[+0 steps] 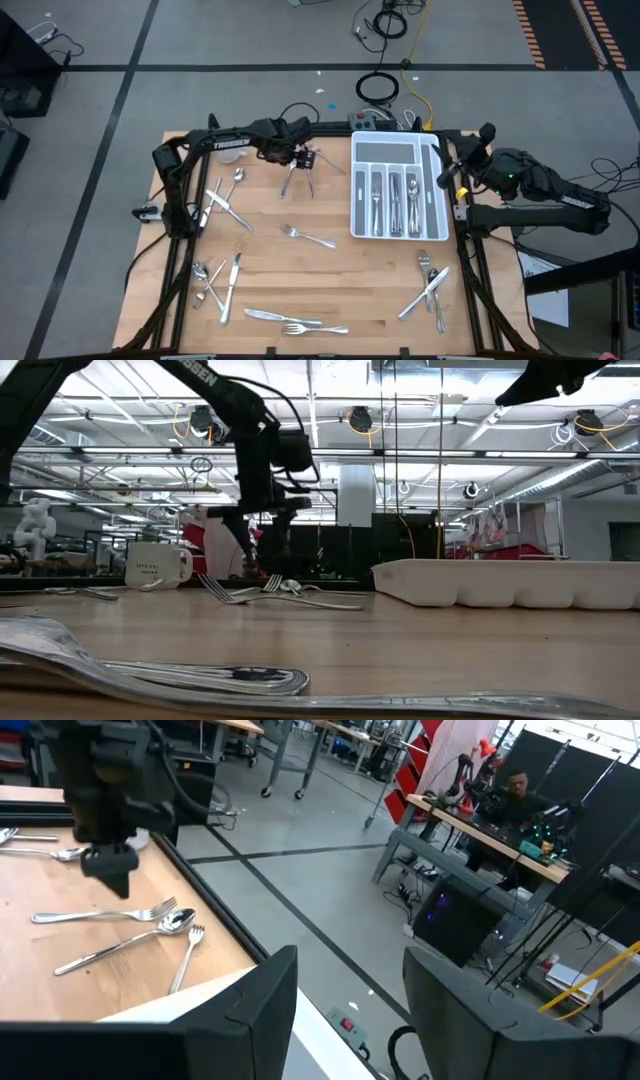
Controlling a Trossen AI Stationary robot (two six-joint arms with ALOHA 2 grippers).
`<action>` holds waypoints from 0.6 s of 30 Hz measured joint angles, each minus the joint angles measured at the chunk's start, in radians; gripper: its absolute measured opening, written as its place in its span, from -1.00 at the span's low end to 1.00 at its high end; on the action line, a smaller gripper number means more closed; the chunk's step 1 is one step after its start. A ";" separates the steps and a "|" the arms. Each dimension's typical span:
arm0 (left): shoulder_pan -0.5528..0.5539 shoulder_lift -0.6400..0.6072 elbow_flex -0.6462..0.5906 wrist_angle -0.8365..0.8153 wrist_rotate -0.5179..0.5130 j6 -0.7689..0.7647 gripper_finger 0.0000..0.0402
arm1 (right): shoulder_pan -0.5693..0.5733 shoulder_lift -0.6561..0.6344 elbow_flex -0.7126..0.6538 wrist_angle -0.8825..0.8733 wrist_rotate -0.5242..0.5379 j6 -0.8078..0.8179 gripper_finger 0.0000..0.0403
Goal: Sort silverware
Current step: Put the silver fork into the silverware tray
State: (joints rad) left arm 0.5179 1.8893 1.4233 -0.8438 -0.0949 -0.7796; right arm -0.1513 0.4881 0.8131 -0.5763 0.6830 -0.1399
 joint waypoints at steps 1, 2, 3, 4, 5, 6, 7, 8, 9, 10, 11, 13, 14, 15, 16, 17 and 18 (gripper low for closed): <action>0.004 0.000 -0.023 0.035 0.035 -0.001 0.43 | 0.000 0.000 0.000 0.000 0.000 -0.001 -0.14; 0.009 0.000 -0.047 0.073 0.076 -0.001 0.43 | 0.000 0.000 0.000 -0.001 0.000 -0.001 -0.14; 0.013 0.000 -0.069 0.099 0.109 -0.001 0.43 | 0.000 0.000 0.000 -0.001 0.000 -0.001 -0.14; 0.016 0.000 -0.091 0.121 0.126 -0.001 0.43 | 0.000 0.000 0.000 -0.001 -0.001 -0.001 -0.14; 0.018 0.000 -0.112 0.142 0.131 -0.002 0.43 | 0.000 0.000 0.000 -0.001 -0.002 -0.001 -0.14; 0.019 0.000 -0.128 0.160 0.132 -0.011 0.43 | 0.000 0.000 0.000 -0.001 -0.002 -0.002 -0.14; 0.021 0.000 -0.138 0.165 0.131 -0.022 0.43 | 0.000 0.000 0.000 -0.001 -0.002 -0.002 -0.14; 0.024 0.000 -0.147 0.164 0.128 -0.026 0.43 | 0.000 0.000 0.000 -0.001 -0.003 -0.002 -0.14; 0.025 0.000 -0.153 0.163 0.125 -0.026 0.43 | 0.000 0.000 0.000 -0.001 -0.003 -0.002 -0.14; 0.026 0.000 -0.159 0.165 0.125 -0.026 0.43 | 0.000 0.000 0.000 -0.001 -0.003 -0.002 -0.14; 0.027 0.000 -0.164 0.170 0.124 -0.026 0.43 | 0.000 0.000 0.000 -0.001 -0.003 -0.002 -0.14; 0.028 0.000 -0.176 0.199 0.131 -0.026 0.43 | 0.000 0.000 0.000 -0.001 -0.003 -0.002 -0.14; 0.030 0.000 -0.184 0.219 0.145 -0.025 0.43 | 0.000 0.000 0.000 -0.001 -0.004 -0.002 -0.14; 0.031 0.000 -0.192 0.240 0.160 -0.026 0.43 | 0.000 0.000 0.000 -0.001 -0.004 -0.002 -0.14; 0.032 0.002 -0.197 0.258 0.169 -0.026 0.43 | 0.000 0.000 0.000 -0.001 -0.004 -0.002 -0.14; 0.033 0.011 -0.198 0.274 0.174 -0.026 0.43 | 0.000 0.000 0.000 -0.001 -0.004 -0.002 -0.14; 0.037 0.018 -0.198 0.283 0.181 -0.026 0.43 | 0.000 0.000 0.000 -0.001 -0.004 -0.002 -0.14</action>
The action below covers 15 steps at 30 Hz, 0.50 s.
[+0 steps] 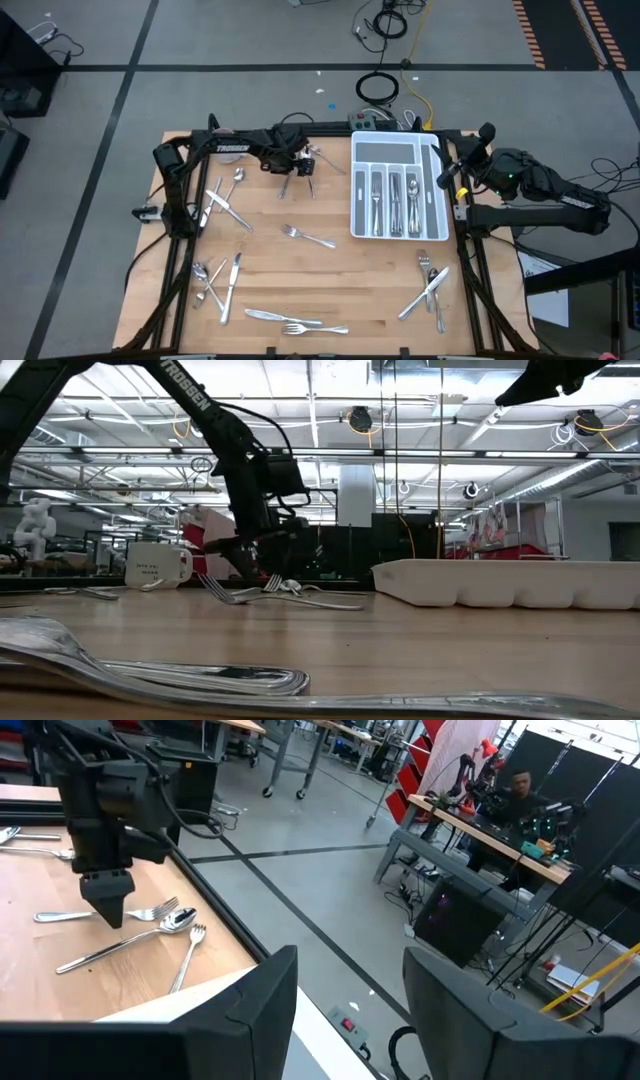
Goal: Sort silverware
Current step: Put the silver fork into the silverware tray
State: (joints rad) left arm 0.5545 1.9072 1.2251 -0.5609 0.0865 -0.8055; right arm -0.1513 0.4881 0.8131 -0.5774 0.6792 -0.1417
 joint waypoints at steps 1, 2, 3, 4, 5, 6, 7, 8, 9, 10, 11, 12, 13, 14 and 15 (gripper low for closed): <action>0.004 0.007 0.000 0.004 0.016 0.001 0.43 | 0.000 0.000 0.000 0.000 0.000 0.000 -0.14; 0.007 0.015 0.001 0.014 0.039 0.000 0.43 | 0.000 0.000 0.000 0.000 0.000 0.000 -0.14; 0.011 0.026 0.002 0.024 0.055 0.000 0.43 | 0.000 0.000 0.000 0.000 0.000 0.000 -0.14; 0.013 0.038 0.003 0.030 0.065 0.002 0.43 | 0.000 0.000 0.000 0.000 0.000 0.000 -0.14; 0.016 0.044 0.003 0.040 0.077 0.001 0.43 | 0.000 0.000 0.000 0.000 0.000 0.000 -0.14; 0.016 0.051 0.004 0.041 0.088 0.002 0.43 | 0.000 0.000 0.000 0.000 0.000 0.000 -0.14; 0.017 0.057 0.004 0.045 0.095 0.001 0.43 | 0.000 0.000 0.000 0.000 0.000 0.000 -0.14; 0.019 0.063 0.004 0.042 0.100 0.002 0.41 | 0.000 0.000 0.000 0.001 0.000 0.000 -0.14; 0.020 0.064 0.003 0.042 0.101 0.002 0.39 | 0.000 0.000 0.000 0.001 0.000 0.000 -0.14; 0.021 0.065 0.003 0.041 0.101 0.002 0.37 | 0.000 0.000 0.000 0.001 0.000 0.000 -0.14; 0.022 0.065 0.003 0.040 0.101 0.003 0.33 | 0.000 0.000 0.000 0.001 0.000 0.000 -0.14; 0.023 0.066 0.002 0.043 0.104 0.007 0.28 | 0.000 0.000 0.000 0.001 0.000 0.000 -0.14; 0.026 0.066 0.002 0.047 0.111 0.012 0.23 | 0.000 0.000 0.000 0.002 0.000 0.000 -0.14; 0.031 0.066 0.001 0.048 0.122 0.023 0.16 | 0.000 0.000 0.000 0.001 0.000 -0.001 -0.14; 0.033 0.066 0.001 0.048 0.128 0.026 0.09 | 0.000 0.000 0.000 0.002 0.000 -0.001 -0.14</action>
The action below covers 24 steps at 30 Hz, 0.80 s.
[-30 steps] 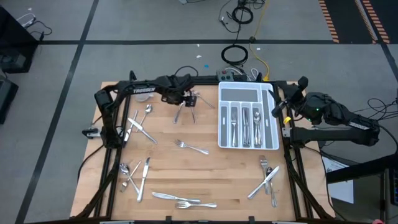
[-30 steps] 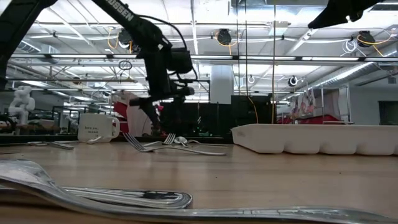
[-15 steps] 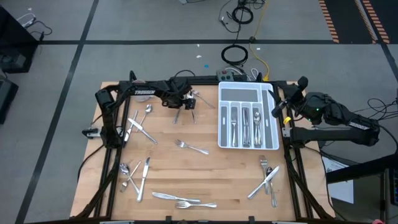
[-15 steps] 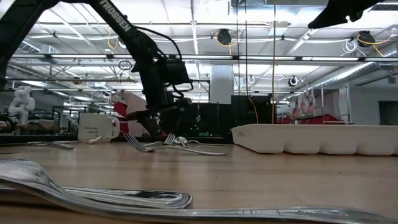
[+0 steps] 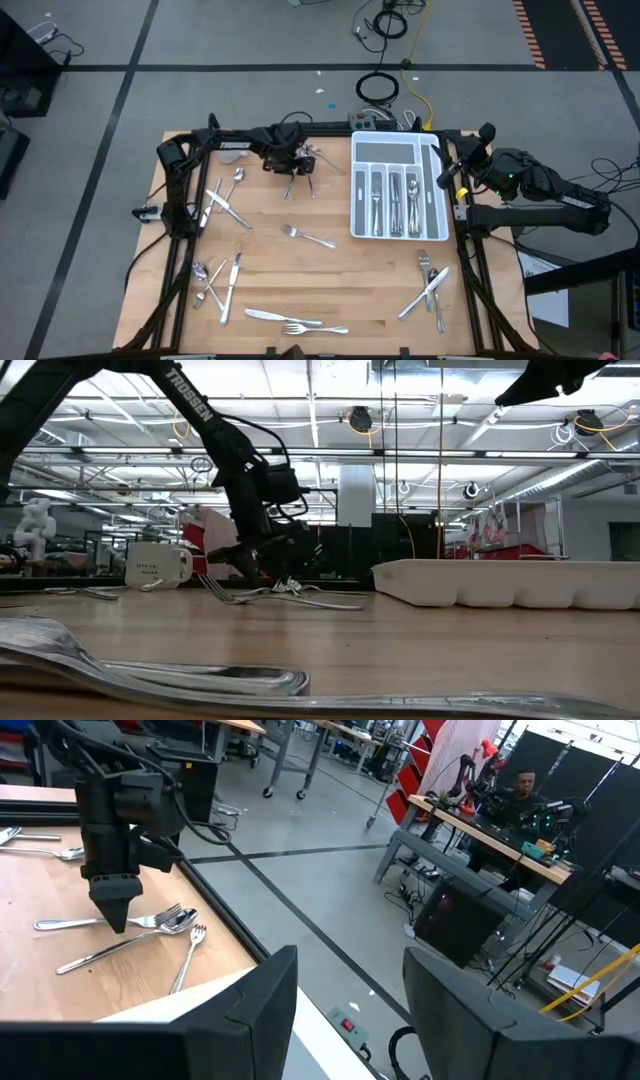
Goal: Sort silverware
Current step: Put the silver fork into the silverware tray
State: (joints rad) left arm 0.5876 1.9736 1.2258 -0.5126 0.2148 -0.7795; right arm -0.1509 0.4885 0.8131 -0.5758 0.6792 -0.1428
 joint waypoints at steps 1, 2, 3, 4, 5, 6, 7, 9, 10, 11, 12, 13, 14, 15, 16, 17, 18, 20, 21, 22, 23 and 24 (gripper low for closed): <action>0.004 0.001 0.000 -0.001 0.002 0.001 0.01 | 0.000 0.000 0.000 0.000 0.000 0.000 -0.14; 0.007 0.001 -0.001 -0.003 0.001 0.004 -0.08 | 0.000 0.000 0.000 0.001 0.000 -0.002 -0.14; 0.010 0.001 -0.001 -0.005 0.000 0.008 -0.17 | 0.000 0.000 0.000 0.001 0.000 -0.003 -0.14; 0.012 0.001 -0.001 -0.007 -0.004 0.011 -0.26 | 0.000 0.000 0.000 0.003 0.000 -0.002 -0.14; 0.015 0.001 -0.002 -0.008 -0.007 0.013 -0.36 | 0.000 0.000 0.000 0.004 0.000 -0.002 -0.14; 0.017 0.002 -0.002 -0.010 -0.009 0.019 -0.45 | 0.000 0.000 0.000 0.004 0.000 -0.002 -0.14; 0.019 0.002 -0.003 -0.011 -0.009 0.029 -0.54 | 0.000 0.000 0.000 0.004 0.000 -0.002 -0.14; 0.020 0.003 -0.003 -0.011 -0.010 0.056 -0.72 | 0.000 0.000 0.000 0.004 0.000 -0.003 -0.14; 0.020 0.003 -0.003 -0.011 -0.013 0.070 -0.81 | 0.000 0.000 0.000 0.004 0.000 -0.003 -0.14; 0.020 0.003 -0.003 -0.010 -0.015 0.087 -0.88 | 0.000 0.000 0.000 0.004 0.000 -0.003 -0.14; 0.020 0.003 -0.003 -0.008 -0.015 0.101 -0.92 | 0.000 0.000 0.000 0.004 0.000 -0.003 -0.14; 0.019 0.003 -0.003 -0.006 -0.021 0.106 -0.94 | 0.000 0.000 0.000 0.004 0.000 -0.003 -0.14; 0.019 0.003 -0.003 -0.006 -0.028 0.107 -0.94 | 0.000 0.000 0.000 0.004 0.000 -0.003 -0.14; 0.018 0.003 -0.003 -0.007 -0.030 0.107 -0.93 | 0.000 0.000 0.000 0.004 0.000 -0.003 -0.14; 0.018 0.003 -0.002 -0.009 -0.030 0.107 -0.93 | 0.000 0.000 0.000 0.004 0.000 -0.003 -0.14; 0.018 0.003 -0.001 -0.011 -0.031 0.107 -0.93 | 0.000 0.000 0.000 0.004 0.000 -0.003 -0.14; 0.018 0.002 -0.001 -0.014 -0.032 0.107 -0.93 | 0.000 0.000 0.000 0.004 0.000 -0.003 -0.14; 0.018 -0.012 0.000 -0.028 -0.033 0.109 -0.95 | 0.000 0.000 0.000 0.003 0.000 -0.003 -0.14; 0.016 -0.016 -0.001 -0.033 -0.038 0.110 -0.96 | 0.000 0.000 0.000 0.003 0.000 -0.003 -0.14; 0.014 -0.022 -0.001 -0.035 -0.043 0.109 -0.96 | 0.000 0.000 0.000 0.003 0.000 -0.003 -0.14; 0.013 -0.029 -0.003 -0.038 -0.046 0.108 -0.96 | 0.000 0.000 0.000 0.003 0.000 -0.003 -0.14; 0.013 -0.037 -0.004 -0.043 -0.044 0.108 -0.96 | 0.000 0.000 0.000 0.003 0.000 -0.003 -0.14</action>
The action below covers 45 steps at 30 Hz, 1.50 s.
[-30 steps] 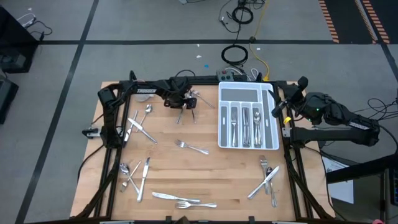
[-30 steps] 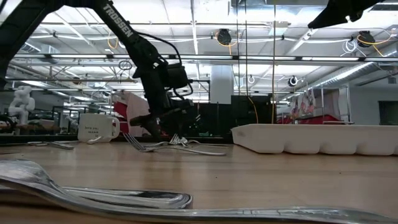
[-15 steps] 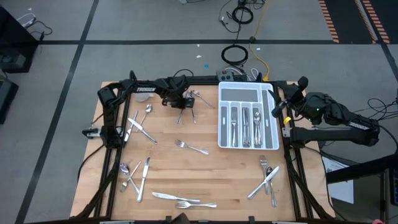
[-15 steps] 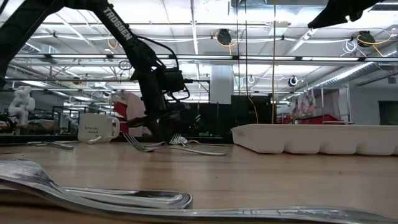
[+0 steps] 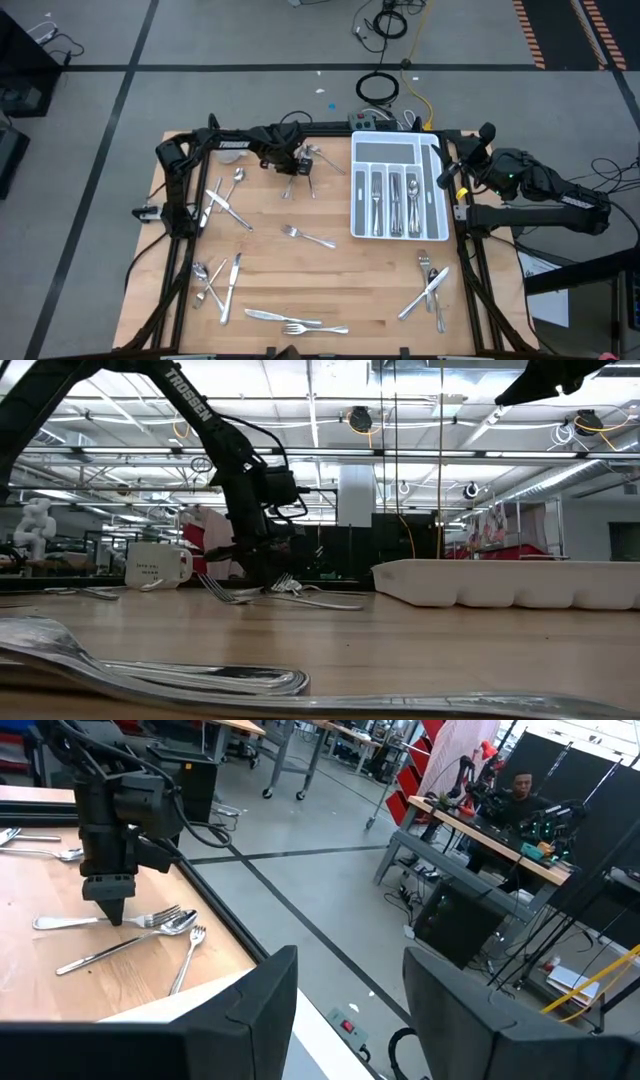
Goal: Sort silverware
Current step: Put the silver fork into the silverware tray
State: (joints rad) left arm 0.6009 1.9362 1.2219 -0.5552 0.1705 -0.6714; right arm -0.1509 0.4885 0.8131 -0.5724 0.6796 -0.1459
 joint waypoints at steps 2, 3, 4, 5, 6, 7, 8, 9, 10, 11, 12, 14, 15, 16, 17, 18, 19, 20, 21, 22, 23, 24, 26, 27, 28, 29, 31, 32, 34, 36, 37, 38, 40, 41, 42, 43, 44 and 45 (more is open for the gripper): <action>-0.002 -0.024 0.002 -0.006 0.005 -0.001 -0.99 | 0.000 0.000 0.000 0.000 0.000 0.000 -0.14; -0.003 -0.036 0.003 -0.011 0.002 -0.002 -1.00 | 0.000 0.000 0.000 0.000 0.000 0.000 -0.14; -0.003 -0.046 0.003 -0.021 0.002 -0.003 -1.00 | 0.000 0.000 0.000 0.000 0.000 0.000 -0.14; -0.004 -0.054 0.003 -0.034 0.002 -0.005 -1.00 | 0.000 0.000 0.000 0.000 0.000 0.000 -0.14; -0.008 -0.065 0.003 -0.039 0.002 -0.017 -1.00 | 0.000 0.000 0.000 0.000 0.000 0.000 -0.14; -0.008 -0.079 0.003 -0.039 0.001 -0.025 -1.00 | 0.000 0.000 0.000 0.000 0.000 0.000 -0.14; -0.009 -0.096 0.003 -0.045 0.001 -0.028 -1.00 | 0.000 0.000 0.000 0.000 0.000 0.000 -0.14; -0.012 -0.111 0.004 -0.051 0.001 -0.032 -1.00 | 0.000 0.000 0.000 0.000 0.000 0.000 -0.14; -0.016 -0.125 0.004 -0.051 0.001 -0.049 -1.00 | 0.000 0.000 0.000 0.000 0.000 0.000 -0.14; -0.022 -0.137 0.005 -0.048 0.001 -0.063 -1.00 | 0.000 0.000 0.000 0.000 0.000 0.000 -0.14; -0.029 -0.148 0.005 -0.041 0.001 -0.082 -1.00 | 0.000 0.000 0.000 -0.001 0.000 0.000 -0.14; -0.048 -0.176 0.005 0.002 0.006 -0.118 -1.00 | 0.000 0.000 0.000 0.000 0.000 0.000 -0.14; -0.059 -0.190 0.006 0.041 0.009 -0.144 -1.00 | 0.000 0.000 0.000 -0.001 0.000 0.001 -0.14; -0.070 -0.202 0.007 0.091 0.013 -0.174 -1.00 | 0.000 0.000 0.000 -0.001 0.000 0.001 -0.14; -0.084 -0.209 0.007 0.146 0.019 -0.205 -1.00 | 0.000 0.000 0.000 0.000 0.000 0.001 -0.14; -0.098 -0.210 0.007 0.212 0.031 -0.235 -1.00 | 0.000 0.000 0.000 0.000 0.000 0.001 -0.14; -0.113 -0.210 0.007 0.285 0.049 -0.265 -1.00 | 0.000 0.000 0.000 0.000 0.000 0.002 -0.14; -0.127 -0.210 0.007 0.355 0.067 -0.297 -1.00 | 0.000 0.000 0.000 0.000 0.000 0.002 -0.14; -0.143 -0.208 0.007 0.430 0.082 -0.332 -1.00 | 0.000 0.000 0.000 0.000 0.000 0.003 -0.14; -0.158 -0.202 0.007 0.514 0.091 -0.364 -1.00 | 0.000 0.000 0.000 0.000 0.000 0.003 -0.14; -0.173 -0.194 0.010 0.601 0.096 -0.391 -1.00 | 0.000 0.000 0.000 0.000 0.000 0.003 -0.14; -0.187 -0.186 0.010 0.668 0.104 -0.408 -1.00 | 0.000 0.000 0.000 0.000 0.000 0.003 -0.14; -0.210 -0.163 0.009 0.787 0.113 -0.449 -1.00 | 0.000 0.000 0.000 0.000 0.000 0.004 -0.14; -0.220 -0.152 0.009 0.838 0.113 -0.468 -1.00 | 0.000 0.000 0.000 0.000 0.000 0.004 -0.14; -0.229 -0.140 0.009 0.877 0.112 -0.484 -1.00 | 0.000 0.000 0.000 0.000 0.000 0.003 -0.14; -0.237 -0.127 0.009 0.910 0.112 -0.499 -1.00 | 0.000 0.000 0.000 0.000 0.000 0.004 -0.14; -0.253 -0.093 0.009 0.949 0.109 -0.526 -1.00 | 0.000 0.000 0.000 0.000 0.000 0.004 -0.14; -0.261 -0.070 0.009 0.967 0.108 -0.540 -1.00 | 0.000 0.000 0.000 0.000 0.000 0.004 -0.14; -0.277 -0.023 0.009 1.014 0.108 -0.567 -1.00 | 0.000 0.000 0.000 0.000 0.000 0.004 -0.14; -0.294 0.024 0.009 1.084 0.108 -0.614 -1.00 | 0.000 0.000 0.000 0.000 0.000 0.004 -0.14; -0.300 0.048 0.009 1.134 0.108 -0.638 -1.00 | 0.000 0.000 0.000 0.000 0.000 0.004 -0.14; -0.306 0.070 0.009 1.174 0.108 -0.663 -1.00 | 0.000 0.000 0.000 0.000 0.000 0.004 -0.14; -0.319 0.114 0.016 1.236 0.104 -0.710 -1.00 | 0.000 0.000 0.000 0.000 0.000 0.003 -0.14; -0.325 0.133 0.026 1.246 0.102 -0.728 -1.00 | 0.000 0.000 0.000 0.000 0.000 0.004 -0.14; -0.330 0.151 0.039 1.246 0.101 -0.737 -1.00 | 0.000 0.000 0.000 0.000 0.000 0.004 -0.14; -0.335 0.167 0.054 1.246 0.101 -0.738 -1.00 | 0.000 0.000 0.000 0.000 0.000 0.004 -0.14; -0.339 0.183 0.069 1.249 0.101 -0.738 -1.00 | 0.000 0.000 0.000 0.000 0.000 0.004 -0.14; -0.342 0.200 0.084 1.252 0.101 -0.738 -1.00 | 0.000 0.000 0.000 0.000 0.000 0.003 -0.14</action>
State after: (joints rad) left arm 0.2587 2.1366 1.3056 0.6972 0.2718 -1.4096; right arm -0.1510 0.4884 0.8131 -0.5728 0.6797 -0.1425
